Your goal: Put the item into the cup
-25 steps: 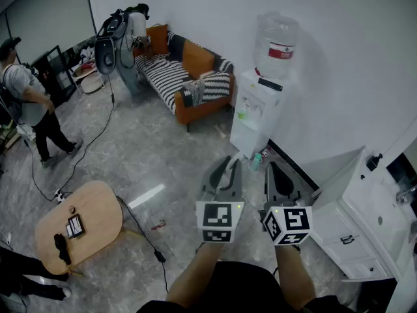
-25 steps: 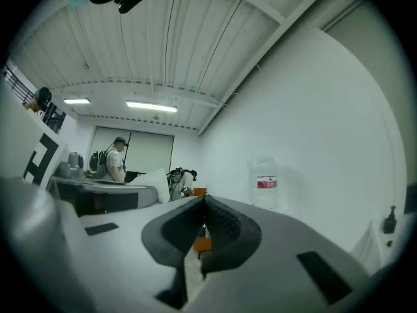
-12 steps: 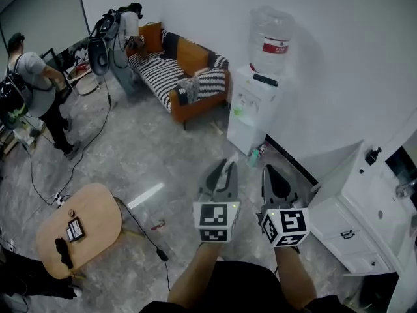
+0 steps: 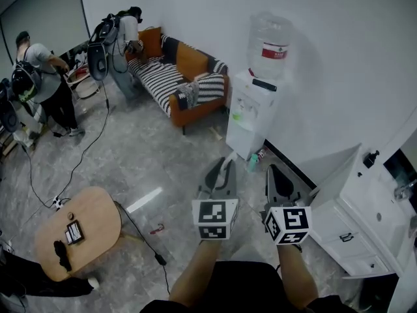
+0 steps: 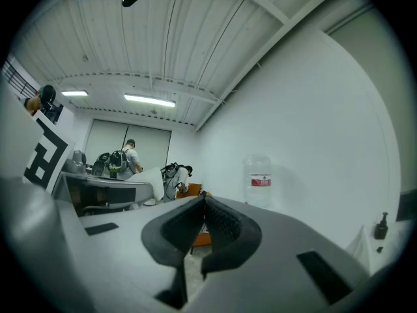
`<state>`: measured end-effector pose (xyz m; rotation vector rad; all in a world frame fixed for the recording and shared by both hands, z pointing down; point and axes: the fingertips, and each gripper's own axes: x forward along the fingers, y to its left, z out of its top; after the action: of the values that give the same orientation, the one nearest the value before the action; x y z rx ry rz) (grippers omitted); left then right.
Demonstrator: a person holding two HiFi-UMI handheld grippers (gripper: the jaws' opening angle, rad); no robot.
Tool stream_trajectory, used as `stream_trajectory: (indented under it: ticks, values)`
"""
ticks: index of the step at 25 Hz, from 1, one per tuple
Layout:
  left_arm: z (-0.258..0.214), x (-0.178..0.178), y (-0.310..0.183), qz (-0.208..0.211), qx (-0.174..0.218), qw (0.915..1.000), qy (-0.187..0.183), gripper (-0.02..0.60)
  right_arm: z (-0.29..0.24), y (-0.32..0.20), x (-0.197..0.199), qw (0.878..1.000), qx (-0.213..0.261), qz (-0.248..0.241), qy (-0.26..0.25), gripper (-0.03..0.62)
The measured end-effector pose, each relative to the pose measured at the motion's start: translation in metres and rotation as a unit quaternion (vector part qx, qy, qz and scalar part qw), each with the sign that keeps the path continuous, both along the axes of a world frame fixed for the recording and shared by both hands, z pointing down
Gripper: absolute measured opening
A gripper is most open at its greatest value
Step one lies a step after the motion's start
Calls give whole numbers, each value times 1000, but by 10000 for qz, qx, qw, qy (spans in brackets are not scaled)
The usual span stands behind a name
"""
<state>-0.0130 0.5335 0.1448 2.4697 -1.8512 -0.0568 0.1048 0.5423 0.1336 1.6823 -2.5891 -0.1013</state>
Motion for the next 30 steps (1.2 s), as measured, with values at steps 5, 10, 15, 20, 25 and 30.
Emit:
stream_trajectory:
  ticks: [5, 10, 15, 20, 25, 30]
  values:
    - [7, -20, -9, -244, -130, 9995, 155, 69, 0, -3, 8, 10000, 24, 19, 68, 11]
    - [3, -18, -22, -276, -71, 9996, 6, 69, 3, -21, 11, 10000, 0, -43, -20, 11]
    - [-4, -26, -50, -350, -30, 9993, -115, 69, 5, -51, 7, 9998, 15, -133, -141, 11]
    - [3, -22, -102, -327, -103, 9992, -219, 69, 18, -108, 19, 9994, -105, -8, -325, 11]
    - [1, -16, -170, -241, -92, 9994, -247, 69, 20, -181, 30, 9991, -146, 77, -383, 11]
    - [-8, -24, -228, -334, -84, 9992, -211, 69, 13, -245, 36, 9987, -147, 132, -470, 11]
